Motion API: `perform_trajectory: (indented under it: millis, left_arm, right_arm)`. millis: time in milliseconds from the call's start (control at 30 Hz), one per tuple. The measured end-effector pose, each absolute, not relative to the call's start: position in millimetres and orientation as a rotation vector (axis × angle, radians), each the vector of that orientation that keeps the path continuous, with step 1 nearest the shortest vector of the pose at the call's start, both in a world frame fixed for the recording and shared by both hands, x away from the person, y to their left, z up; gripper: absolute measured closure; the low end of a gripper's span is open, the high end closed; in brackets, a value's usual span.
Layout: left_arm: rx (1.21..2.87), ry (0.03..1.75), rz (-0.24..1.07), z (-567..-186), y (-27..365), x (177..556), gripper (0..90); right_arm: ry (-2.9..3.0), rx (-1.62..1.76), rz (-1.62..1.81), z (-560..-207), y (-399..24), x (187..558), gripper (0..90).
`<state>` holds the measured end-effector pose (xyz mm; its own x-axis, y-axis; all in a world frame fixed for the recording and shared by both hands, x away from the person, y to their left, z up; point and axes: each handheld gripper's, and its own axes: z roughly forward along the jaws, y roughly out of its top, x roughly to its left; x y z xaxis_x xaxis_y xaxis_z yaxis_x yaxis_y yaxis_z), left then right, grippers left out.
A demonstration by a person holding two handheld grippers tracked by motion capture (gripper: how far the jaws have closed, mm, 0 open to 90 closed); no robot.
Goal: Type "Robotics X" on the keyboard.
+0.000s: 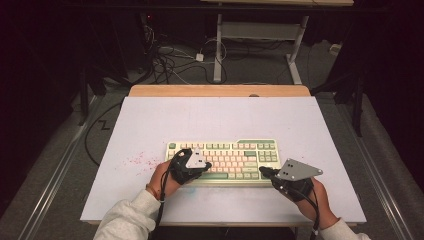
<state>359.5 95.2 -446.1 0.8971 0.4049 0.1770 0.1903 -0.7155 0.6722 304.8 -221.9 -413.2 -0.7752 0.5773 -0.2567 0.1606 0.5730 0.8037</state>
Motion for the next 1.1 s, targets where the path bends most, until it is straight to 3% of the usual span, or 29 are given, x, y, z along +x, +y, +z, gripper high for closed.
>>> perform_trajectory:
  millis: [567,1100]
  left_arm:
    - [2.419,0.420,0.396,-452,87,364,87.5]
    - [2.268,0.439,0.472,-427,107,355,87.5]
  right_arm:
    - [2.321,0.606,1.084,-416,-223,308,90.0]
    - [2.294,0.606,1.101,-411,-226,306,90.0]
